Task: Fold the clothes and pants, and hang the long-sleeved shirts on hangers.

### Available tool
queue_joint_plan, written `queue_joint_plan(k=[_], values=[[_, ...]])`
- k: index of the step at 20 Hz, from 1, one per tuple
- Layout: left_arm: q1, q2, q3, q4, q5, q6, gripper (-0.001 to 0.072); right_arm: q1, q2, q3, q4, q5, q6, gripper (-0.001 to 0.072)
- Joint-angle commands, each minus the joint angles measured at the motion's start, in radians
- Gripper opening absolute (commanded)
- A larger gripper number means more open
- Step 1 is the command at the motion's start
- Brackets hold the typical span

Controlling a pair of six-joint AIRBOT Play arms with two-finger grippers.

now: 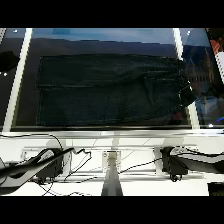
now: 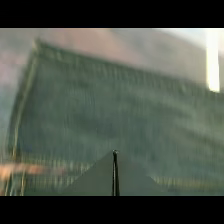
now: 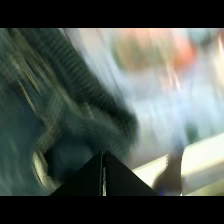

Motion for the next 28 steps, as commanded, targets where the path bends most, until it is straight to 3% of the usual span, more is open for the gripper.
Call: queue_joint_plan(k=[1,2,3,6,7,9,10,15,17,24,28], values=[[0.018,0.058,-0.086,0.006,-0.106,0.01,0.0027,-0.079,0.082,-0.178,0.027,0.06,0.002,0.0133],[0.031,0.061,-0.119,0.006,-0.109,0.008,0.0027,-0.09,0.092,-0.232,0.065,0.016,0.002,0.0447],[0.05,0.064,-0.145,0.006,-0.118,-0.002,0.0027,-0.095,0.09,-0.276,0.093,-0.028,0.002,0.0574],[0.16,0.065,-0.222,0.019,-0.161,-0.074,0.0032,-0.095,0.086,-0.391,0.214,-0.23,-0.002,0.0572],[0.212,0.065,-0.246,0.026,-0.177,-0.11,0.0136,-0.094,0.076,-0.417,0.262,-0.293,-0.011,0.0571],[0.311,0.065,-0.292,0.043,-0.221,-0.121,0.0596,-0.094,0.024,-0.433,0.335,-0.348,-0.037,0.0559],[0.352,0.065,-0.315,0.052,-0.248,-0.124,0.0633,-0.095,-0.008,-0.433,0.388,-0.351,-0.085,0.0546],[0.477,0.065,-0.483,0.077,-0.26,-0.124,0.0633,-0.094,-0.121,-0.432,0.628,-0.347,-0.312,0.0538],[0.497,0.065,-0.544,0.077,-0.251,-0.124,0.0633,-0.095,-0.122,-0.431,0.633,-0.356,-0.367,0.038],[0.528,0.086,-0.706,0.089,-0.181,-0.117,0.0633,-0.094,-0.122,-0.431,0.631,-0.358,-0.377,0.0371],[0.528,0.085,-0.822,0.056,-0.018,-0.116,0.0631,-0.094,-0.122,-0.431,0.631,-0.356,-0.377,0.0371]])
